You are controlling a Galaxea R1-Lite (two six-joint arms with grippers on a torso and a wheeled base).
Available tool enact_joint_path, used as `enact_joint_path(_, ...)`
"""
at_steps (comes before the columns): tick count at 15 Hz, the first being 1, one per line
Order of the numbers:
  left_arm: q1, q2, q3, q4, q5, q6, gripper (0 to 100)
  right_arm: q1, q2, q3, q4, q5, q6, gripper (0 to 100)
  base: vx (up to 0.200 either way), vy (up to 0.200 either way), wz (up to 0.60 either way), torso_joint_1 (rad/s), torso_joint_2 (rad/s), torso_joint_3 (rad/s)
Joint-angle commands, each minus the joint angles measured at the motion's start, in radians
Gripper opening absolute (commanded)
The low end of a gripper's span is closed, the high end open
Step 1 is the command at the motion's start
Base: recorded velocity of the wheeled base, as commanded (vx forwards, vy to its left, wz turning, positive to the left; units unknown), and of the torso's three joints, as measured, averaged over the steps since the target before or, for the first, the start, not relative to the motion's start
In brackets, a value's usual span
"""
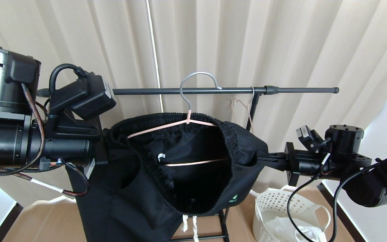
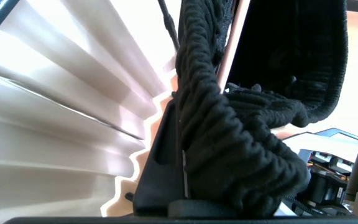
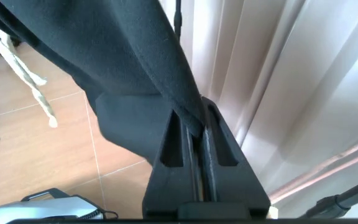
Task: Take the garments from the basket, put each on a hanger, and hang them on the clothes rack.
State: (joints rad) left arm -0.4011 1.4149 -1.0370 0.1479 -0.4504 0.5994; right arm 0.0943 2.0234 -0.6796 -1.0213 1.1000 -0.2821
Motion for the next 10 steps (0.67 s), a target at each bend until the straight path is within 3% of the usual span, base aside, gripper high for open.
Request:
enact_joint_path(1, 0.008, -0.008, 0.011, -0.001, -0.001, 0.0, 0, -0.008, -0.005, -0.002, 0.0, 0.0, 0.0, 0, 0.0, 0.0, 0.0, 0.0, 0.0, 0.0)
enact_joint_path(4, 0.03, -0.05, 0.051, -0.001, -0.001, 0.0, 0, -0.019, -0.011, -0.012, 0.001, -0.015, 0.046, 0, 0.0, 0.0, 0.0, 0.0, 0.0, 0.0)
enact_joint_path(10, 0.07, -0.114, 0.117, -0.001, -0.002, 0.002, 0, -0.024, -0.009, -0.015, 0.003, -0.015, 0.054, 0, 0.0, 0.0, 0.0, 0.0, 0.0, 0.0)
